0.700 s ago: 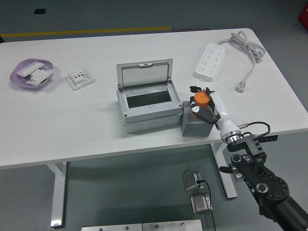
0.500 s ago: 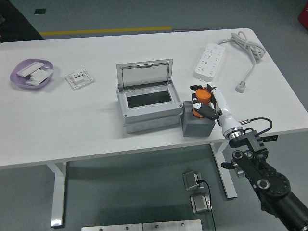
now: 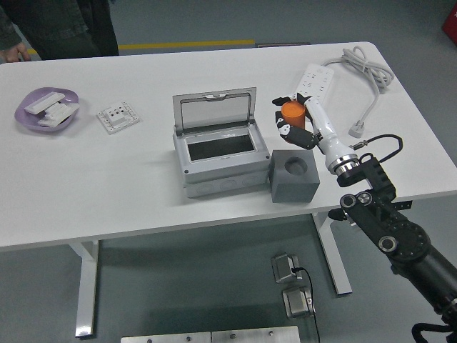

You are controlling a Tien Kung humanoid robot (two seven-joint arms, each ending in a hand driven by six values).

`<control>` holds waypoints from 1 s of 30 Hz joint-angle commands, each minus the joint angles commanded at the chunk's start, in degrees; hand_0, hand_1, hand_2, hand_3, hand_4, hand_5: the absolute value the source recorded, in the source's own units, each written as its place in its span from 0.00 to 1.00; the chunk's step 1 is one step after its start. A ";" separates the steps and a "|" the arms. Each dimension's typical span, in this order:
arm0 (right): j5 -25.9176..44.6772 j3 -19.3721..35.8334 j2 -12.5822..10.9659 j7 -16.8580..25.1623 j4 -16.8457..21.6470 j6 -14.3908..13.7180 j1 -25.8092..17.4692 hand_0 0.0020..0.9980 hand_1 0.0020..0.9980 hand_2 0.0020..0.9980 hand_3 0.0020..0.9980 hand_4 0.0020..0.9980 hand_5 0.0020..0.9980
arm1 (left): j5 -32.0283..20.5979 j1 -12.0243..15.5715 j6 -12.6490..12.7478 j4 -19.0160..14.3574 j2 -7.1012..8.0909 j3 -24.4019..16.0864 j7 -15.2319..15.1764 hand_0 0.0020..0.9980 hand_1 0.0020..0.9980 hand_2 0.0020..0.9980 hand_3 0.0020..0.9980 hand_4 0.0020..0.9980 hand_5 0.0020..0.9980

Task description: Pick up the cylinder from the cube,place it in the box,flap close box

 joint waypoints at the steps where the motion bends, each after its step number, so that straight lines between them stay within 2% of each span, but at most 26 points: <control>1: -0.87 -1.00 0.30 -0.44 -0.21 0.04 0.84 0.69 0.61 0.65 0.60 0.00 0.00 | 0.12 -0.03 0.03 0.00 0.05 -0.10 0.01 0.56 0.54 0.48 0.61 0.00 0.00; 3: -2.96 -3.21 1.16 -1.42 -0.82 0.22 2.56 0.69 0.61 0.65 0.60 0.00 0.00 | 0.34 -0.12 0.08 0.00 0.16 -0.30 0.01 0.56 0.54 0.48 0.61 0.00 0.00; 4: -3.87 -4.09 1.58 -1.84 -1.13 0.34 3.26 0.62 0.60 0.65 0.60 0.00 0.00 | 0.44 -0.16 0.11 0.00 0.20 -0.37 0.00 0.56 0.54 0.48 0.61 0.00 0.00; 9: -7.54 -8.21 2.69 -4.27 -2.61 1.66 6.93 0.62 0.60 0.65 0.60 0.00 0.00 | 1.00 -0.34 0.38 0.00 0.31 -0.76 -0.13 0.56 0.54 0.48 0.61 0.00 0.00; 10: -8.06 -9.11 2.72 -4.68 -2.94 1.87 7.77 0.51 0.52 0.65 0.61 0.00 0.00 | 1.06 -0.35 0.41 0.00 0.34 -0.76 -0.13 0.56 0.54 0.48 0.61 0.00 0.00; 15: -11.10 -13.65 3.24 -6.05 -5.67 2.48 12.17 0.51 0.52 0.65 0.61 0.00 0.00 | 1.48 -0.52 0.63 0.00 0.60 -0.95 -0.11 0.56 0.54 0.48 0.61 0.00 0.00; 16: -11.53 -14.28 3.45 -6.14 -6.40 2.51 12.85 0.37 0.42 0.64 0.60 0.00 0.00 | 1.56 -0.59 0.66 0.00 0.64 -1.02 -0.12 0.56 0.54 0.48 0.61 0.00 0.00; 17: -12.06 -15.23 3.82 -6.23 -7.60 2.54 13.84 0.37 0.42 0.64 0.60 0.00 0.00 | 1.66 -0.71 0.67 0.00 0.70 -1.08 -0.15 0.56 0.54 0.48 0.61 0.00 0.00; 21: -12.61 -17.20 4.74 -6.25 -10.24 2.49 15.58 0.37 0.42 0.64 0.60 0.00 0.00 | 1.84 -1.00 0.65 0.00 0.82 -1.18 -0.20 0.56 0.54 0.48 0.61 0.00 0.00; 22: -12.66 -17.55 4.94 -6.23 -10.69 2.46 15.83 0.25 0.32 0.64 0.60 0.00 0.00 | 1.86 -1.05 0.63 0.00 0.83 -1.18 -0.19 0.56 0.54 0.48 0.61 0.00 0.00; 27: -12.69 -19.33 5.88 -6.09 -12.37 2.23 16.67 0.25 0.32 0.64 0.60 0.00 0.00 | 1.83 -1.22 0.51 0.00 0.84 -1.06 -0.21 0.56 0.54 0.48 0.61 0.00 0.00; 28: -12.55 -19.75 6.06 -5.97 -12.69 2.18 16.79 0.17 0.24 0.63 0.60 0.00 0.00 | 1.85 -1.26 0.48 0.00 0.86 -1.05 -0.20 0.56 0.54 0.48 0.61 0.00 0.00; 30: -12.17 -20.32 6.36 -5.44 -13.25 2.21 16.96 0.17 0.24 0.63 0.60 0.00 0.00 | 1.91 -1.34 0.45 0.00 0.89 -1.08 -0.20 0.56 0.54 0.48 0.61 0.00 0.00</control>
